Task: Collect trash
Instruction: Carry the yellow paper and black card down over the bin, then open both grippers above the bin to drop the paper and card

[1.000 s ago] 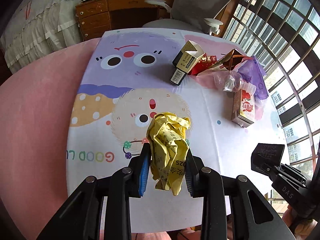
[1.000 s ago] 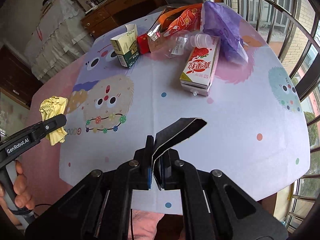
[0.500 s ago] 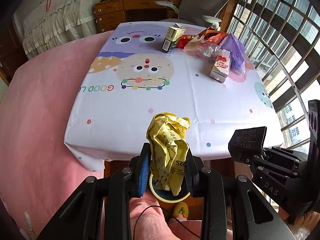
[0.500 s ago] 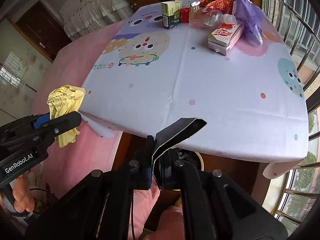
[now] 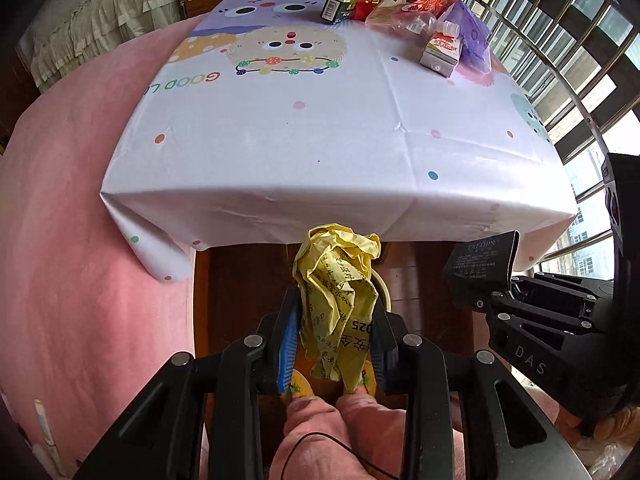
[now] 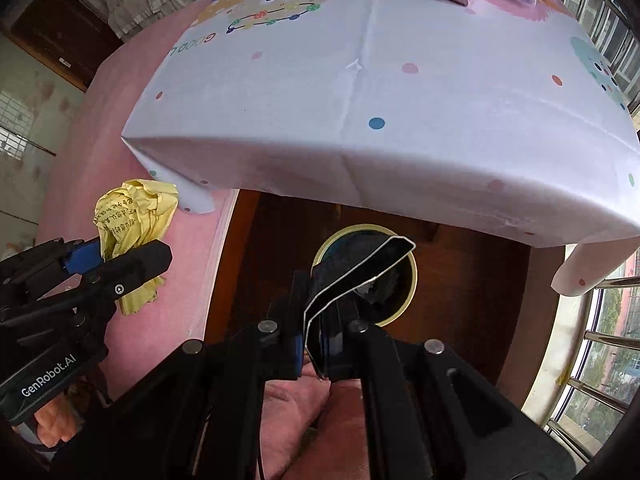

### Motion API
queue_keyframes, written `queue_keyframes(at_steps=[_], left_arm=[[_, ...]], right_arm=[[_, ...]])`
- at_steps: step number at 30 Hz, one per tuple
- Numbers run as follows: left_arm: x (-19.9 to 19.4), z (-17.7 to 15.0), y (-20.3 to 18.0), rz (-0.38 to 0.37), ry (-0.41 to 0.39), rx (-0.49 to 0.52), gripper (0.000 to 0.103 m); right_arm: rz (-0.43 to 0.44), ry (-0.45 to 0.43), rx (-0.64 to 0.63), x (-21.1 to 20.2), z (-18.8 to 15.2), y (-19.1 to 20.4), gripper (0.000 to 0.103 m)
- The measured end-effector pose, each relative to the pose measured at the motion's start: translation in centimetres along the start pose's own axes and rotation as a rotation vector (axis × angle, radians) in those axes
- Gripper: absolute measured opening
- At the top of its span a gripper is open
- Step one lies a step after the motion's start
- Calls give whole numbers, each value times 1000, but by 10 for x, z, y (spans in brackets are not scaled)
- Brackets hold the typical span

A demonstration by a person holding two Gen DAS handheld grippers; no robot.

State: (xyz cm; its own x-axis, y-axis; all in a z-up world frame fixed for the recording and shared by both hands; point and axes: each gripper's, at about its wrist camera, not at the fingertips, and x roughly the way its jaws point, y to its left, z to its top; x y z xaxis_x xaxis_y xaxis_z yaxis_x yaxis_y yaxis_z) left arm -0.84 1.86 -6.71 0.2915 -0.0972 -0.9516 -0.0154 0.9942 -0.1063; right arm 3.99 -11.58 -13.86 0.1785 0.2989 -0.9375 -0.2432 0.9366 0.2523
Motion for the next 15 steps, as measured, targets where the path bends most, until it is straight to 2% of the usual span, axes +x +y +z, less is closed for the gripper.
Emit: queue_keyframes(at_steps=[8,15], left_arm=[[87,-28,12,-34,102,15,30],[176,-35,25,-57,185,5,31]], right_arm=[[-34,75,76,87,-34,-14,4],[-43,83,176,163,-48,-48,4]])
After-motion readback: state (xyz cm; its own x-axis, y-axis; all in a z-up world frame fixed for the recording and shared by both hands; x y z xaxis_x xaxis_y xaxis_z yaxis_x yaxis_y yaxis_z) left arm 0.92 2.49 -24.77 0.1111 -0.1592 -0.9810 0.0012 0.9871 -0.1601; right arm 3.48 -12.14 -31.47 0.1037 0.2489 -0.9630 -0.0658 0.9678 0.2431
